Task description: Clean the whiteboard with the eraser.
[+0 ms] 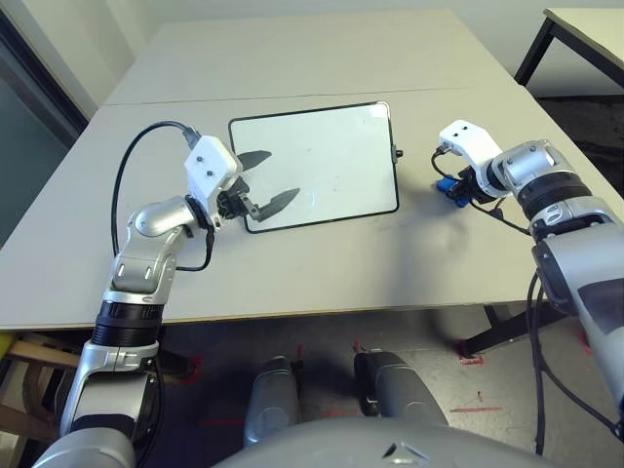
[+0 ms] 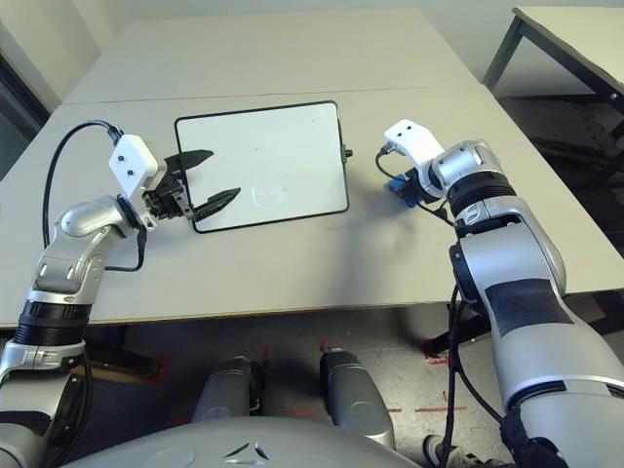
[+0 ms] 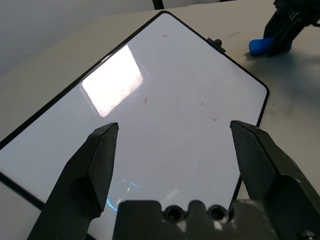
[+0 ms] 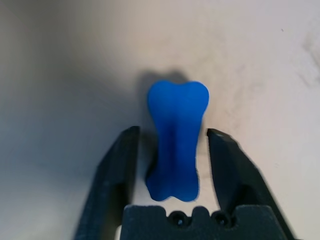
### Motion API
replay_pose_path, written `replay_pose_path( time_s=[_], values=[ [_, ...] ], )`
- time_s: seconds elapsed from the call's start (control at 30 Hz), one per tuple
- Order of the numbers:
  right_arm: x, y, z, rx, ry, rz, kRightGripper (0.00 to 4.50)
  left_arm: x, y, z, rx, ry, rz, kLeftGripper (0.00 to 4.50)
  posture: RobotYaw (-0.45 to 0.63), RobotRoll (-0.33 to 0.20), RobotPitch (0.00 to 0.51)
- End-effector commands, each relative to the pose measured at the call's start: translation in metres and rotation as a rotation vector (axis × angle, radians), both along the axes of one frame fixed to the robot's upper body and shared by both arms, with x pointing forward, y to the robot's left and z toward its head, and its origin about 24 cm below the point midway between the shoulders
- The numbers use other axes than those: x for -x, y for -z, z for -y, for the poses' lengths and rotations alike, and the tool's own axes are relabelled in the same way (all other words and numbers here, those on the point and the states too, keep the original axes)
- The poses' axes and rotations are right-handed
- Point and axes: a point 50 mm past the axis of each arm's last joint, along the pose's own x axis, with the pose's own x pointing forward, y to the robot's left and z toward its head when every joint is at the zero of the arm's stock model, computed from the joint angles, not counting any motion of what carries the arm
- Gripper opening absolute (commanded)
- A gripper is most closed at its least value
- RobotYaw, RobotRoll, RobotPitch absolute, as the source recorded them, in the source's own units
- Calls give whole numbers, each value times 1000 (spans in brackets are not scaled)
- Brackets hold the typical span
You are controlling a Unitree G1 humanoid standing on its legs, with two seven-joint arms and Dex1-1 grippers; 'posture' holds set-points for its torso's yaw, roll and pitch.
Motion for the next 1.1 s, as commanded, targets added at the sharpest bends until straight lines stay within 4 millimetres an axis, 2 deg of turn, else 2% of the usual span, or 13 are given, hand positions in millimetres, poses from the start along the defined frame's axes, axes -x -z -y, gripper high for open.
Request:
replay_pose_path(
  time_s=[0.03, 0.07, 0.1, 0.2, 0.33, 0.43, 0.5, 0.6, 0.73, 0.83, 0.97, 1.1],
  values=[
    [-3, -19, 8, -64, -8, 104, 4027, 0, -13, -11, 70, -52, 22, 4500, -94, 0, 86],
    [-2, -23, 12, -100, 3, 133, 4354, 0, -16, -15, 95, -74, 29, 4500, -94, 0, 86],
    [-1, -26, 17, -129, 7, 167, 4493, 1, -18, -20, 115, -97, 34, 4500, -97, 0, 87],
    [6, -31, 33, -223, 33, 265, 4493, 5, -27, -39, 165, -177, 58, 4500, -97, 0, 87],
    [10, -39, 45, -288, 78, 576, 4493, 6, -36, -66, 216, -326, 100, 4500, -101, 0, 94],
    [13, -44, 50, -376, 157, 779, 4493, 0, -35, -87, 188, -486, 110, 4500, -102, 0, 99],
    [17, -39, 52, -433, 200, 864, 4493, -2, -33, -103, 224, -590, 110, 4500, -110, 0, 103],
    [23, -28, 55, -473, 219, 888, 4493, -4, -27, -117, 232, -662, 106, 4500, -117, 0, 109],
    [35, -8, 68, -451, 276, 934, 4493, -4, -16, -143, 296, -807, 84, 4500, -132, 0, 117],
    [42, -2, 73, -451, 312, 975, 4493, -5, -8, -157, 333, -895, 80, 4500, -142, 0, 120],
    [46, 4, 79, -447, 360, 996, 4493, -6, 0, -167, 383, -974, 73, 4500, -145, 0, 114],
    [47, 10, 80, -449, 384, 996, 4493, -7, 7, -169, 362, -980, 55, 4500, -140, 0, 108]
  ],
)
